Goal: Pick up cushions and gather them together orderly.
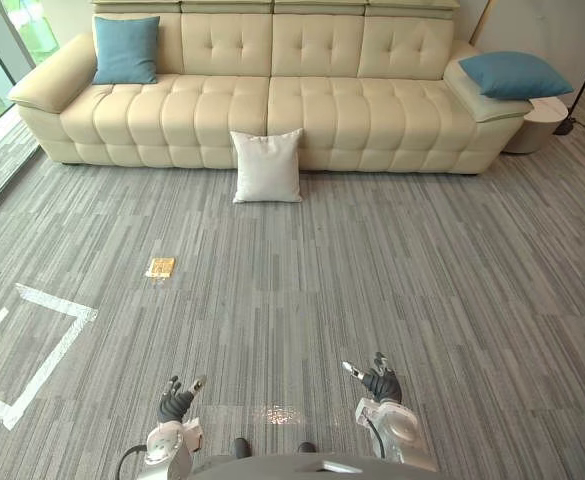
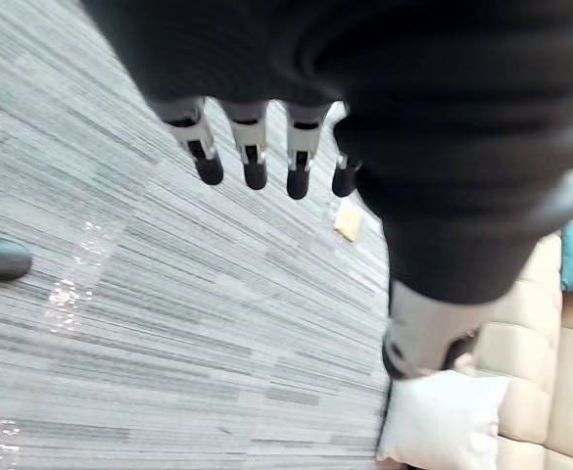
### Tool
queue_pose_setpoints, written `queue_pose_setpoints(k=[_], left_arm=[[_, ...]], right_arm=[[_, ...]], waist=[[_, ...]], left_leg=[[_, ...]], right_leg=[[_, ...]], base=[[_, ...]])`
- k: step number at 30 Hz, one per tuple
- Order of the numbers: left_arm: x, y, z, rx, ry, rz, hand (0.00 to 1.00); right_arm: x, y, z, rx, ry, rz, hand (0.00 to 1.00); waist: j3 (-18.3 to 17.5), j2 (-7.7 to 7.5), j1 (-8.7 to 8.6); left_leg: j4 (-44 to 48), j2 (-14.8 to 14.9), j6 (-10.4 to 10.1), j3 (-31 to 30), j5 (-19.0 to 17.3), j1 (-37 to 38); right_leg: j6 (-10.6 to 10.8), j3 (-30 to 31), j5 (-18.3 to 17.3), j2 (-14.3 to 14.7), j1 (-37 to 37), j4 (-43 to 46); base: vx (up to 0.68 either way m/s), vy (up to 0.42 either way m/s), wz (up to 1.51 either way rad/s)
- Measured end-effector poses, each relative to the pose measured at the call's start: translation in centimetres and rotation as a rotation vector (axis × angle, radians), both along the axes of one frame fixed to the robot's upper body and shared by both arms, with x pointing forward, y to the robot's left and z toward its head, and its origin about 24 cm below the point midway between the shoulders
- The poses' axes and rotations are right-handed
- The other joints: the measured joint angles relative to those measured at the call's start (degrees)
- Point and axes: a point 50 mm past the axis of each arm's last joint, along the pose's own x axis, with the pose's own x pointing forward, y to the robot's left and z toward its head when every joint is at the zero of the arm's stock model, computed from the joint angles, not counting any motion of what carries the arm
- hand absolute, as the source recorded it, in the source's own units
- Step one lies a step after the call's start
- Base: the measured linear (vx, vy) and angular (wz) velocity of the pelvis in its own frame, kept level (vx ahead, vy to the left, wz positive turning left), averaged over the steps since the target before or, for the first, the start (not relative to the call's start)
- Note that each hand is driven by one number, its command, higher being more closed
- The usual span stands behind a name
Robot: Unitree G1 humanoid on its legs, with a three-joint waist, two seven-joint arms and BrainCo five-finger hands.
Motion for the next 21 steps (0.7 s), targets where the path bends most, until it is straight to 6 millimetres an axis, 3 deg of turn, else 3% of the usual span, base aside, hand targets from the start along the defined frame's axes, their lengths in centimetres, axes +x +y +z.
queue_pose_setpoints(k=[7,18,21], left_arm=[[-2.3,0.8,-1.4,0.019,0.13,-0.01,0.0],[-1.8,0.8,-1.9,0.037,0.177,-0.073,0.0],[-1.7,0.8,-2.0,0.036,0.183,-0.087,0.0]], right_arm=[[-1.8,0.0,-2.2,0.019,0.134,-0.017,0.0],[-4.8,-1.4,-4.7,0.009,0.362,-0.048,0.0],[-4.6,-1.5,-4.8,0.006,0.377,-0.038,0.0]], waist=[[1.07,-0.43,0.09],[2.06,-0.36,0.16],[2.31,-0.26,0.19]], left_leg=[[-0.01,-0.01,-0.47,0.06,-0.36,0.67],[-0.01,-0.01,-0.54,-0.11,-0.44,0.67],[-0.01,-0.01,-0.51,-0.26,-0.42,0.67]], right_leg=[[0.58,-0.12,-0.45,-0.08,0.64,-0.01],[0.7,-0.65,-0.7,-0.1,0.78,0.08],[0.7,-0.88,-0.72,-0.11,0.85,0.13]], base=[[0.0,0.0,0.0],[-0.01,-0.002,0.0],[0.0,0.0,0.02]])
